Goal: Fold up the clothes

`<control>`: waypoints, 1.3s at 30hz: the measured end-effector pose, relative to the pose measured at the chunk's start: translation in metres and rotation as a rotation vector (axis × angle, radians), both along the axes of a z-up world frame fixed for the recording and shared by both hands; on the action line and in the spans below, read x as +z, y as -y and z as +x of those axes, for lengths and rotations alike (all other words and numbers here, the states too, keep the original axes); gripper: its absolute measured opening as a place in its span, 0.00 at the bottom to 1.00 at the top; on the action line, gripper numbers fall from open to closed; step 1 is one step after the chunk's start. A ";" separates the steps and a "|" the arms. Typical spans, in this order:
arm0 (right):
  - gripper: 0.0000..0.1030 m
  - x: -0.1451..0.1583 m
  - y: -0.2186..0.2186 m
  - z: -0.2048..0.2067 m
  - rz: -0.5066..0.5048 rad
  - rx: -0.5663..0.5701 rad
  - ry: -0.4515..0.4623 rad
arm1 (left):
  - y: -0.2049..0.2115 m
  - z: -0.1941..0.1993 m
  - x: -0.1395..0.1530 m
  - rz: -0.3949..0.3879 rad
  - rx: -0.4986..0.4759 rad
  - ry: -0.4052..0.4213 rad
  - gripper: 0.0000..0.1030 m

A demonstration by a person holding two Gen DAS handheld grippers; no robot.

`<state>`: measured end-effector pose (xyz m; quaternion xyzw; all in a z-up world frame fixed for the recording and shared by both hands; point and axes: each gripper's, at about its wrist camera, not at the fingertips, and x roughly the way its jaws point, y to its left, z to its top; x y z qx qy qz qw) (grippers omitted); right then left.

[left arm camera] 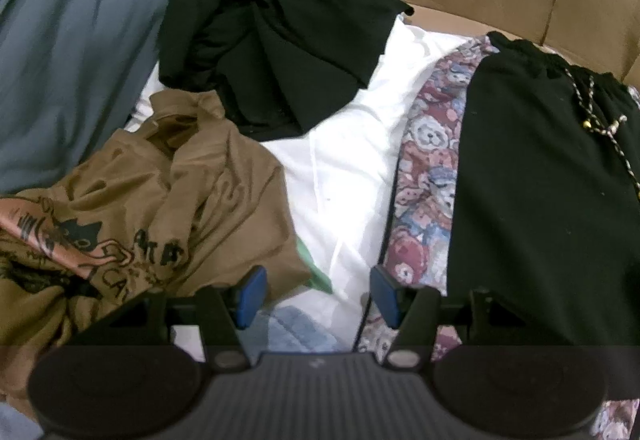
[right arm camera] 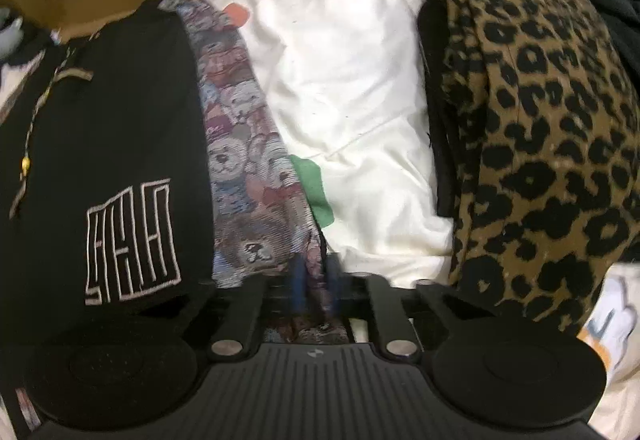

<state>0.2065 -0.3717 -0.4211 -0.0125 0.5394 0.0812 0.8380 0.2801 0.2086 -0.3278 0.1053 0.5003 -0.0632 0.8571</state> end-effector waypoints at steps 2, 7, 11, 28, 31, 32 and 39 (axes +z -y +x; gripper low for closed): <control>0.01 0.001 -0.002 -0.001 -0.032 0.010 0.001 | -0.001 -0.001 -0.001 0.002 -0.004 -0.002 0.59; 0.01 0.004 -0.008 -0.005 -0.111 0.036 0.005 | -0.004 -0.001 -0.004 0.008 -0.009 -0.010 0.59; 0.10 0.013 -0.002 -0.008 -0.086 0.009 0.013 | -0.006 0.000 -0.001 0.007 -0.012 -0.006 0.59; 0.26 0.011 0.053 -0.063 0.035 -0.144 -0.045 | -0.016 -0.011 0.003 -0.030 -0.034 -0.039 0.59; 0.04 0.002 0.044 -0.062 -0.038 -0.095 -0.073 | -0.019 -0.013 0.005 -0.035 -0.026 -0.044 0.58; 0.01 0.001 0.039 -0.062 -0.067 -0.073 -0.078 | -0.021 -0.014 0.005 -0.039 -0.024 -0.049 0.58; 0.00 0.000 0.032 -0.061 -0.177 -0.053 -0.097 | -0.030 -0.026 0.002 -0.110 -0.042 -0.091 0.57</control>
